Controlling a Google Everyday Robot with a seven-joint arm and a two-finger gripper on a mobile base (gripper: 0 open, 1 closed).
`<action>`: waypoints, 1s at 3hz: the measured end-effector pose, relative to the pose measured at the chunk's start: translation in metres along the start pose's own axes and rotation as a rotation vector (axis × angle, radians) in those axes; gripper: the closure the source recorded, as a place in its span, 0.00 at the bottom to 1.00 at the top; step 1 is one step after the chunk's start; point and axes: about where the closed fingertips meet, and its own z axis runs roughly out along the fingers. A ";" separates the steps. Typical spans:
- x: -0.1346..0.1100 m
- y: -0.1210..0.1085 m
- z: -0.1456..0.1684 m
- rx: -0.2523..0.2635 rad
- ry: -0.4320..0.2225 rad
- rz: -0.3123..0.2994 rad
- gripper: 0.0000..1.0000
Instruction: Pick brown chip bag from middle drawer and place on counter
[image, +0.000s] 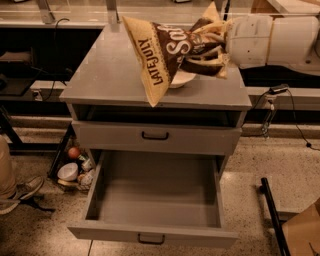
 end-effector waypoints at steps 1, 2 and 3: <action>0.004 -0.027 0.020 -0.019 0.036 -0.062 1.00; 0.007 -0.064 0.054 -0.028 0.031 -0.113 1.00; 0.014 -0.085 0.090 -0.050 0.009 -0.132 1.00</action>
Offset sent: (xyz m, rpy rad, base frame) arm 0.1113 0.0666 0.0757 -0.1140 -0.1432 0.0251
